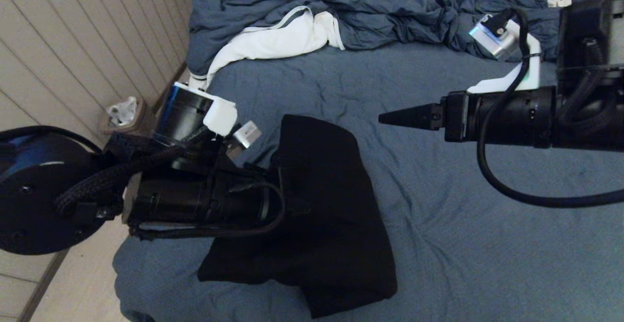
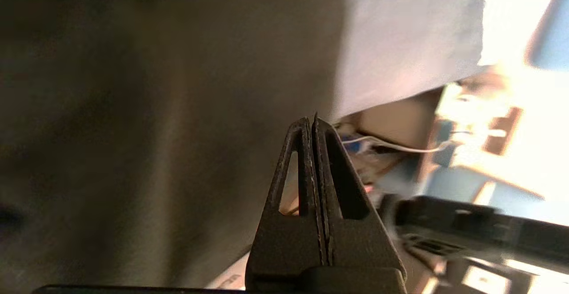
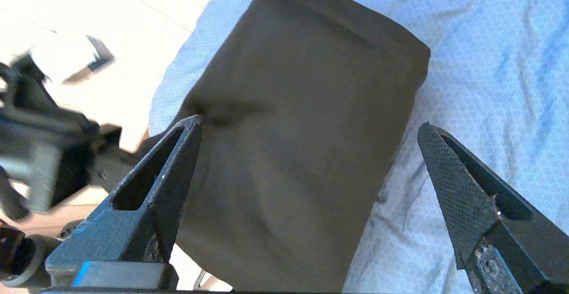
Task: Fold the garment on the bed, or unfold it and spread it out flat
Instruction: Fold the black sweatshirt
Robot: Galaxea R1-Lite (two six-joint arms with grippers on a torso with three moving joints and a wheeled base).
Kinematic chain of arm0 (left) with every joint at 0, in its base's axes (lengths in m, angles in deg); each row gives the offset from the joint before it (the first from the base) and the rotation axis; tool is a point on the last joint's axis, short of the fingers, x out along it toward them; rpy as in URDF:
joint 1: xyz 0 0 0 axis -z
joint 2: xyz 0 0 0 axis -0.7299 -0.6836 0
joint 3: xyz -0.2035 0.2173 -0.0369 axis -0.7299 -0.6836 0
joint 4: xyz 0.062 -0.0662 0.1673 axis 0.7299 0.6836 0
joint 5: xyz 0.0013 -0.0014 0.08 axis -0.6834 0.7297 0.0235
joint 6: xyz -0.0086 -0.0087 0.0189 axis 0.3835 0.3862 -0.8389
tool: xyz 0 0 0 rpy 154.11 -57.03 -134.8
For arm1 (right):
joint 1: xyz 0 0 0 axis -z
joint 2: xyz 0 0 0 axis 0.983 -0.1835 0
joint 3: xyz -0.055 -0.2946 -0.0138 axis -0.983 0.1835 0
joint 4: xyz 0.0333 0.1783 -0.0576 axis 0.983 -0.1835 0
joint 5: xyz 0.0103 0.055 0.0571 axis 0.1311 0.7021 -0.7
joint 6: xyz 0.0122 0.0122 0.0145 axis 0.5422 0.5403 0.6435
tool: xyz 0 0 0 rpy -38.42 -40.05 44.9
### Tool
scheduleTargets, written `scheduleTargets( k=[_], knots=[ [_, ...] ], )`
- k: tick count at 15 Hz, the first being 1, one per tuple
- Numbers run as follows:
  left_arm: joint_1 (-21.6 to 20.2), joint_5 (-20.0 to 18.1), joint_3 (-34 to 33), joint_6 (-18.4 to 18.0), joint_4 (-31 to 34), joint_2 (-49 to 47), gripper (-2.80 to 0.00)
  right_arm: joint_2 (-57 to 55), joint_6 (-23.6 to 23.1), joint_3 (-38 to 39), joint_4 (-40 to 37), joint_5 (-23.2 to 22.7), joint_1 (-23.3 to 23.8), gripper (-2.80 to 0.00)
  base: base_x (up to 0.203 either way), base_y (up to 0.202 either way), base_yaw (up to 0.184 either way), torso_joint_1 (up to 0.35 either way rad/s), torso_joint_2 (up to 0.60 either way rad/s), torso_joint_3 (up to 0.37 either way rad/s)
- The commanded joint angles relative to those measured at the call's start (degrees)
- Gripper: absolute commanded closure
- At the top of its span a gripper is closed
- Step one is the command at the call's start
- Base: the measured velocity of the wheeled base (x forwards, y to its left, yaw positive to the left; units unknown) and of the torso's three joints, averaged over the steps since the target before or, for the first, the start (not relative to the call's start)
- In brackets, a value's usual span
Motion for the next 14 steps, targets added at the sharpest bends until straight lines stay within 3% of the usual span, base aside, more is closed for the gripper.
scheduleTargets(
  k=[1,4,9,14],
  knots=[
    [0.29,1.54,-1.93,0.21,-0.04,-0.21,0.0,-1.02,0.06,0.19,0.05,-0.26,-0.05,-2.8,0.0,0.0,0.0,0.0,0.0,0.0],
    [0.94,1.49,-1.72,0.46,-0.92,-2.0,0.0,-2.2,0.06,0.13,0.11,-0.39,-0.05,-2.8,0.0,0.0,0.0,0.0,0.0,0.0],
    [5.9,1.93,-0.99,0.63,-9.57,-12.07,0.0,-3.42,0.06,-0.04,0.27,-0.39,0.04,-2.8,0.0,0.0,0.0,0.0,0.0,0.0],
    [7.82,1.87,-0.22,1.16,-13.63,-21.11,0.0,-3.48,0.06,-0.39,0.37,-1.03,1.47,-2.8,0.0,0.0,0.0,0.0,0.0,0.0]
  ],
)
